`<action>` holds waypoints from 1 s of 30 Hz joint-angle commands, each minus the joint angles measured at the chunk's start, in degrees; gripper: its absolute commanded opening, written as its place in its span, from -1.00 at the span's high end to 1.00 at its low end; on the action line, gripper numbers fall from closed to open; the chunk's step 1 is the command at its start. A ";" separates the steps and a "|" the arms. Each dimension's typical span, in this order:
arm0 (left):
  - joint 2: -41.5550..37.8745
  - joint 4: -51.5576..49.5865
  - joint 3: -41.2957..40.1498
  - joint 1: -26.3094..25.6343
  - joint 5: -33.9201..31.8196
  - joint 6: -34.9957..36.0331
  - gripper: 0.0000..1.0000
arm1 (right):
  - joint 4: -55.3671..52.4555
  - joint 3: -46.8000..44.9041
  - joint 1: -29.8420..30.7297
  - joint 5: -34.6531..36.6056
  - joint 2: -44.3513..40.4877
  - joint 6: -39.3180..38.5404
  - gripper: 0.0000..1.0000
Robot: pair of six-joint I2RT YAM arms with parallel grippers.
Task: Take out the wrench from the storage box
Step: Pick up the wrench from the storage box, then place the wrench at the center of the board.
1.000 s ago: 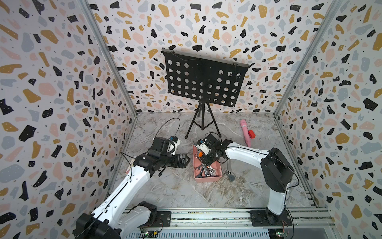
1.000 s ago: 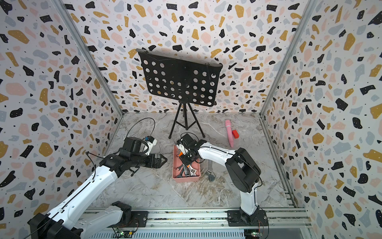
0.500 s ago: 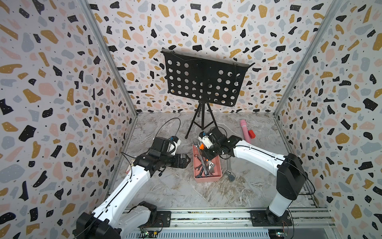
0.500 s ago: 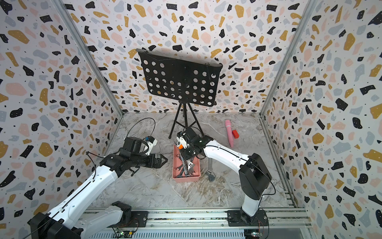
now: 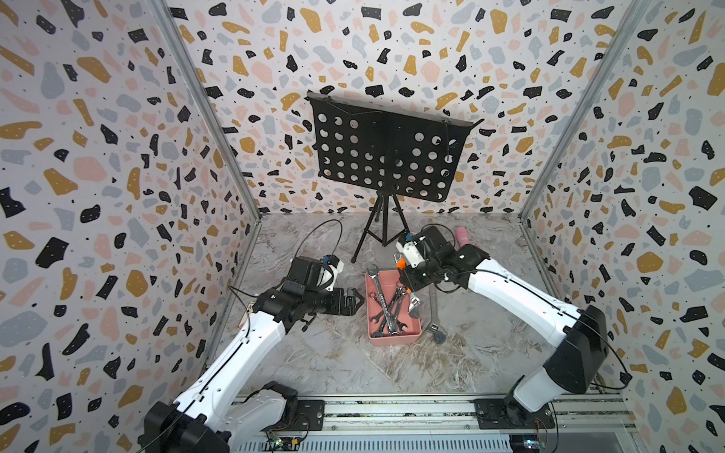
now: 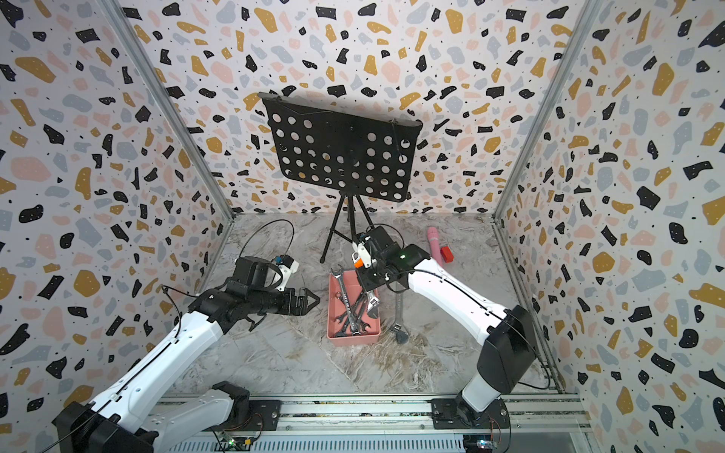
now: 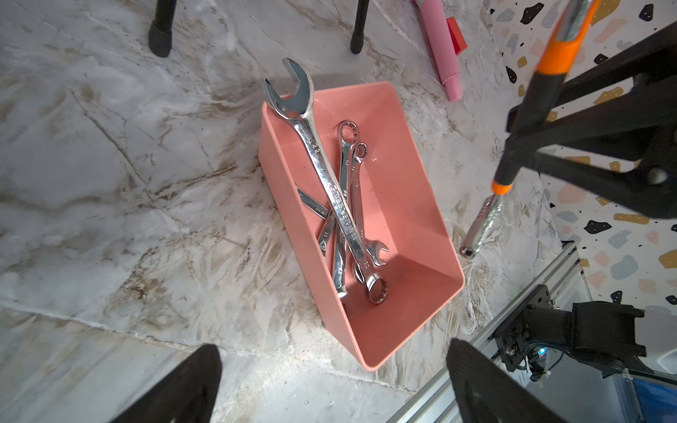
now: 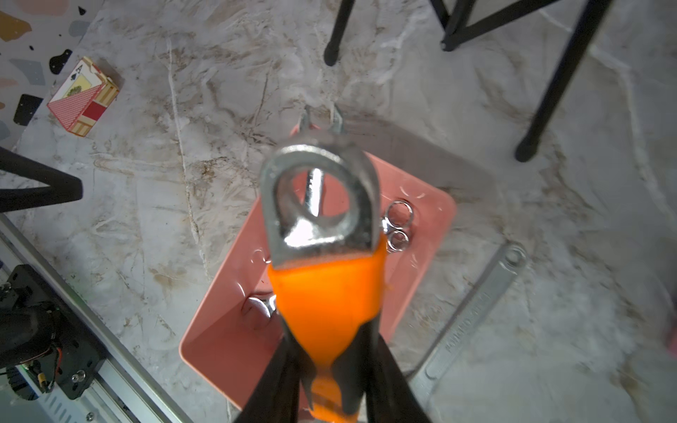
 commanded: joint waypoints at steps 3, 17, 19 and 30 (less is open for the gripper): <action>0.67 2.23 2.24 -2.17 0.92 -1.63 -0.99 | -6.88 -6.25 -7.05 -0.55 -8.99 -1.46 0.87; 1.30 3.67 0.66 -2.57 0.74 -1.92 -1.00 | -0.12 -20.38 -21.74 -3.18 -3.09 -4.47 0.88; 1.29 3.78 0.23 -2.64 0.63 -1.84 -1.00 | 0.58 -20.44 -22.93 -4.59 -0.95 -4.07 0.88; 1.60 3.88 -0.24 -2.61 0.29 -1.34 -1.00 | 5.01 -19.13 -25.44 -4.13 7.90 -2.99 0.86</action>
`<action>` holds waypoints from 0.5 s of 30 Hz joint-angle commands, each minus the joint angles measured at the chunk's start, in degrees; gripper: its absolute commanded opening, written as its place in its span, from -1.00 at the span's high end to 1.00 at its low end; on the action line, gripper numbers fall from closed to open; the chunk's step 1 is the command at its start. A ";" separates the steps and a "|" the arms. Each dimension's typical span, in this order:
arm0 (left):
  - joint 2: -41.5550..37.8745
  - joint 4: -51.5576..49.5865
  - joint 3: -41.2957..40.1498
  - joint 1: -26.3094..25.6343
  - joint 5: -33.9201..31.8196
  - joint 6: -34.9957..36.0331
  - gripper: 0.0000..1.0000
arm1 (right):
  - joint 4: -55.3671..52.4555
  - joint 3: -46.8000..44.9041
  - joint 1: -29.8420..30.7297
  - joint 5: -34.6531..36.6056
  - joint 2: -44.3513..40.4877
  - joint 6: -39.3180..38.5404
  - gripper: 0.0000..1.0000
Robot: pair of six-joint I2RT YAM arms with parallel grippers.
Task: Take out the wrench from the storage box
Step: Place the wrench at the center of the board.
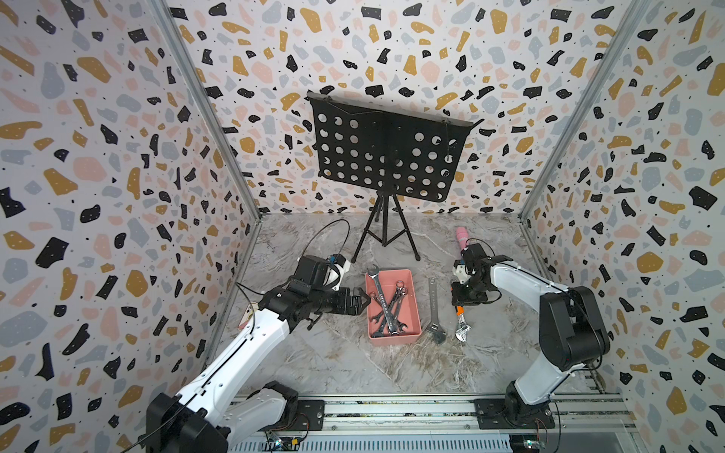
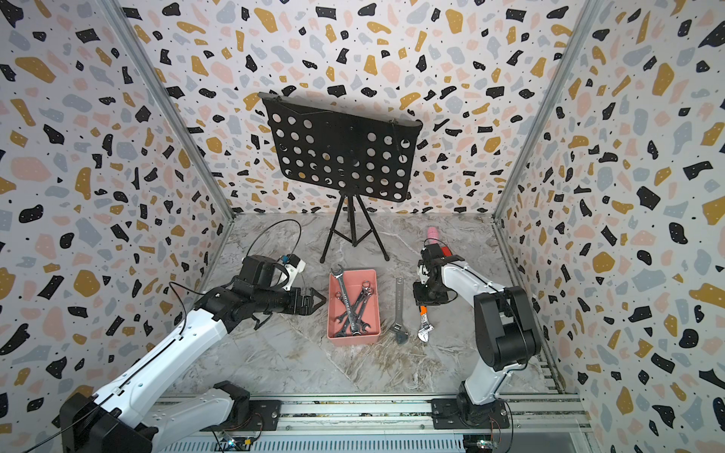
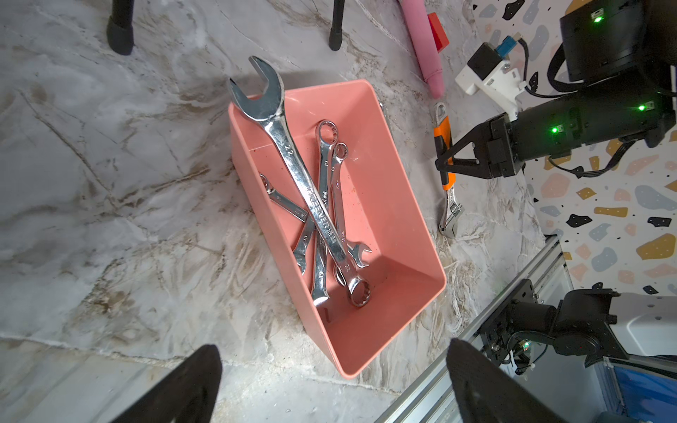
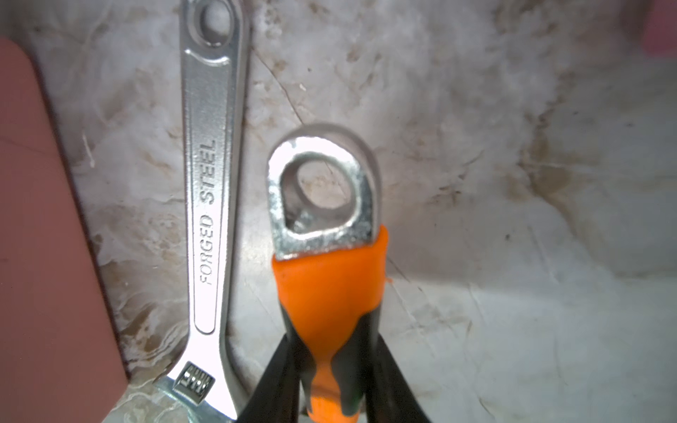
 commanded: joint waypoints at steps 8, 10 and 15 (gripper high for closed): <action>0.38 2.03 -1.22 -0.12 -0.15 0.64 -1.00 | 4.36 1.32 -0.15 3.07 2.65 4.11 0.78; 0.53 2.03 -1.23 -0.11 -0.25 0.71 -0.99 | 4.17 1.40 -0.15 4.95 3.30 4.92 0.75; 1.23 2.12 -1.06 -0.14 -0.16 0.82 -1.00 | 5.53 0.43 -0.15 5.23 3.93 6.82 0.58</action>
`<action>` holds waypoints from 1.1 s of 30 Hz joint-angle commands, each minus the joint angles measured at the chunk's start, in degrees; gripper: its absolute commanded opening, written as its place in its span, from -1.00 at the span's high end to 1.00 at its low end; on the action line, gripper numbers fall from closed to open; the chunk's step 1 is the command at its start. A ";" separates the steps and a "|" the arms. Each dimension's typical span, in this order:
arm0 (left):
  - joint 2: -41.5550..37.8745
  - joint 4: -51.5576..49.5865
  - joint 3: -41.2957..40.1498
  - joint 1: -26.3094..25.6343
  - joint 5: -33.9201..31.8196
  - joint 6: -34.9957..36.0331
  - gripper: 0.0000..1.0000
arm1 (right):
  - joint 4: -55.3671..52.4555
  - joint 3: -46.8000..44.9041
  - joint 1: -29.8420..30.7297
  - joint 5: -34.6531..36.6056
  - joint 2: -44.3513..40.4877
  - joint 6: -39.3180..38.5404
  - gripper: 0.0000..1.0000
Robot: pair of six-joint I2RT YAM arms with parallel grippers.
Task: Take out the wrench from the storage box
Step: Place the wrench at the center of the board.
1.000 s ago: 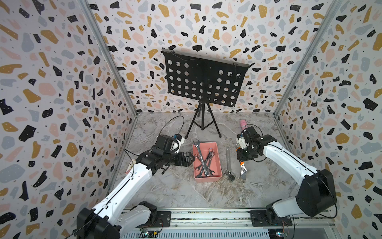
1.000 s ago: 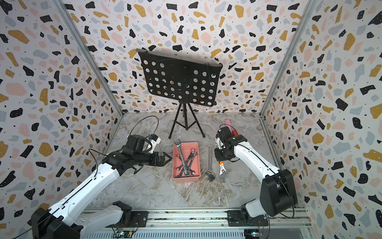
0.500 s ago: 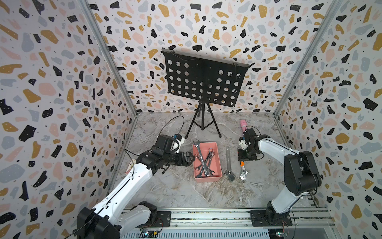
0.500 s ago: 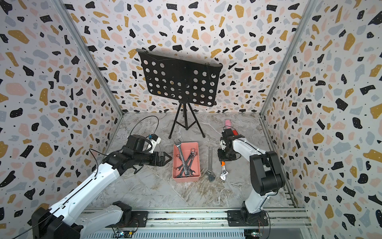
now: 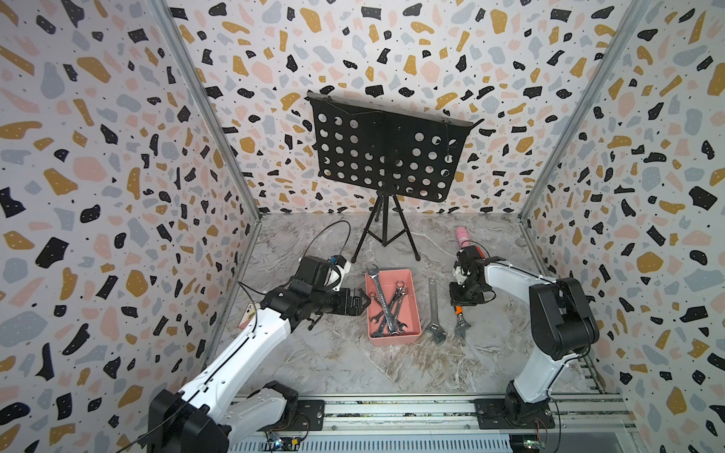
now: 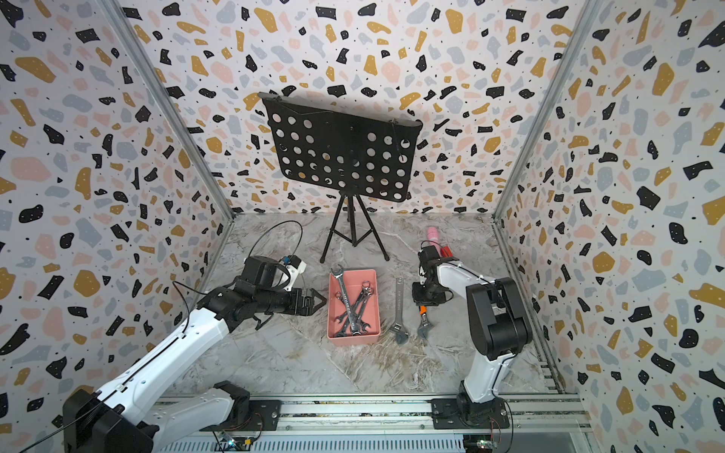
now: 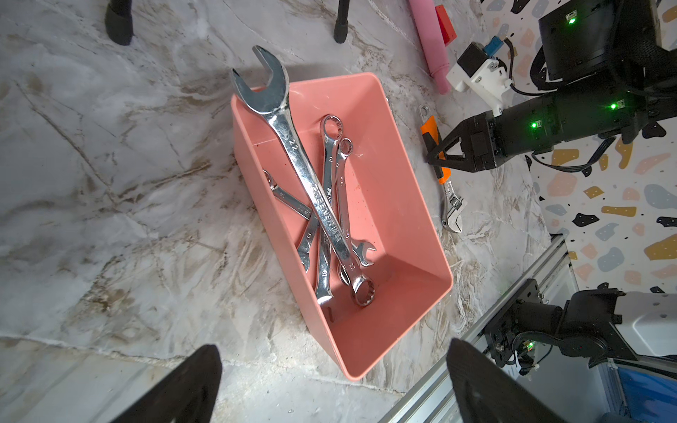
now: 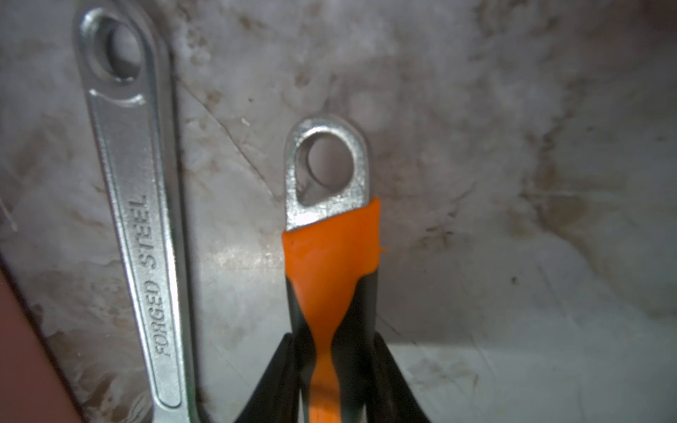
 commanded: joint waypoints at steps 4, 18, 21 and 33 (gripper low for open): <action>0.74 1.61 -0.21 -0.12 0.12 1.09 -1.00 | 1.57 -0.02 0.02 2.06 0.55 2.63 0.47; 1.38 1.76 0.11 -0.12 0.33 1.61 -1.00 | -1.02 0.83 1.60 4.52 -2.50 3.66 0.18; 1.05 1.71 0.32 -0.15 -0.02 1.70 -1.00 | -3.93 4.00 2.08 3.80 -6.48 2.99 0.12; -0.61 0.23 2.09 1.20 -0.74 2.87 -1.00 | -1.58 11.58 18.46 -1.70 -14.34 5.10 -0.17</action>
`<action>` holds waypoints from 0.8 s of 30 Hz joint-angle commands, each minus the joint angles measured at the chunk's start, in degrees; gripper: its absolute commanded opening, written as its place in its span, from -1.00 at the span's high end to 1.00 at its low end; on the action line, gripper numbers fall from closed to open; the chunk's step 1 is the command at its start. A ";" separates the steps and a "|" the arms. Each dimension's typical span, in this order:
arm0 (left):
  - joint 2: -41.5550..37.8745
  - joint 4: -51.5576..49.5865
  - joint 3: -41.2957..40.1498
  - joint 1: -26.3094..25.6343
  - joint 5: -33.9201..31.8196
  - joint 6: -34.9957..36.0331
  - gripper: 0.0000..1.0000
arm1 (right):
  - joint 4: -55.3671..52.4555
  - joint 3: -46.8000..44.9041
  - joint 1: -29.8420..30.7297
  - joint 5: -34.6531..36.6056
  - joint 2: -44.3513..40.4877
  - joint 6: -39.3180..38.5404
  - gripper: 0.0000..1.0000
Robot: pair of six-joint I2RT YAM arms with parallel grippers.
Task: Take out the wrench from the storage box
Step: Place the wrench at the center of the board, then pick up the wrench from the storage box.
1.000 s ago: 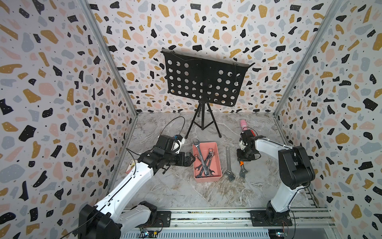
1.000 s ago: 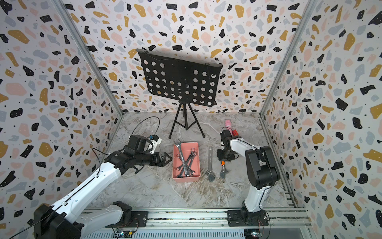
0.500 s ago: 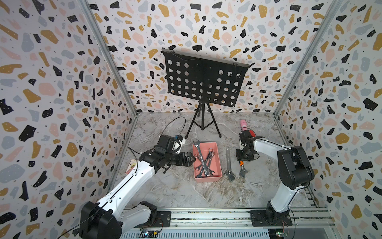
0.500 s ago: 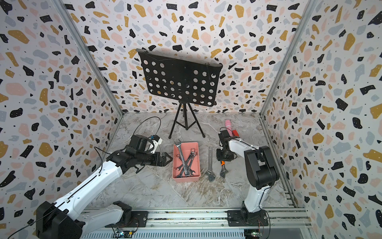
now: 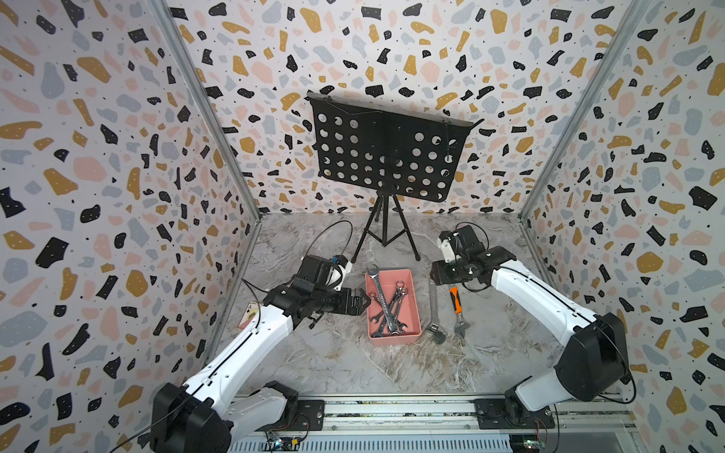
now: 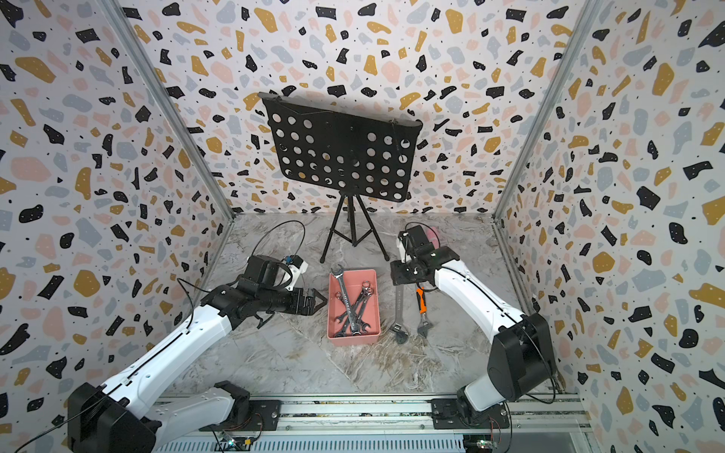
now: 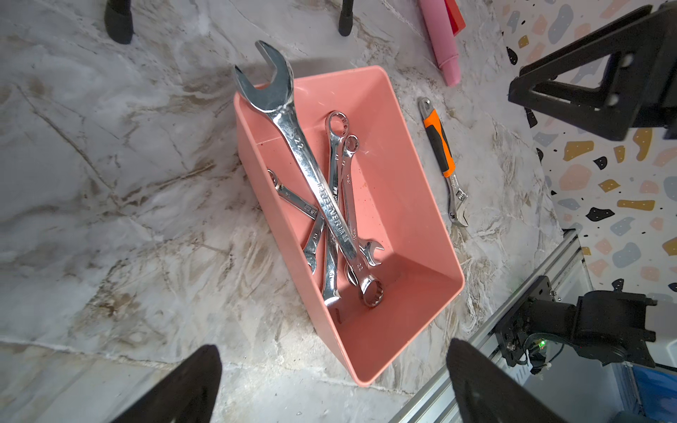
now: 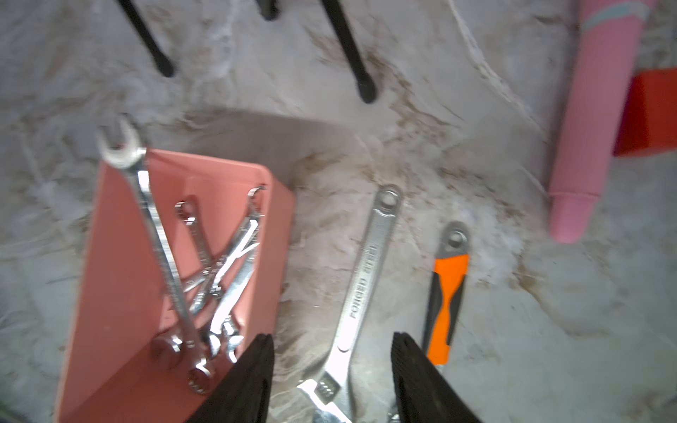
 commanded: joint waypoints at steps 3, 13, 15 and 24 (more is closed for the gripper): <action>-3.15 -0.31 1.28 1.08 0.02 0.97 -1.00 | 5.01 0.43 8.06 -4.19 3.05 5.62 -0.22; -7.01 -0.37 -1.51 1.54 -0.33 -0.64 -1.00 | 8.00 7.08 17.25 0.67 16.92 8.26 -0.21; -7.74 -0.44 -1.90 1.61 -0.46 -1.12 -1.00 | 6.44 9.03 17.24 1.54 19.64 8.93 -0.17; -9.14 -0.44 -2.61 1.85 -0.71 -1.32 -1.00 | 7.16 11.78 18.13 2.03 26.37 9.02 0.11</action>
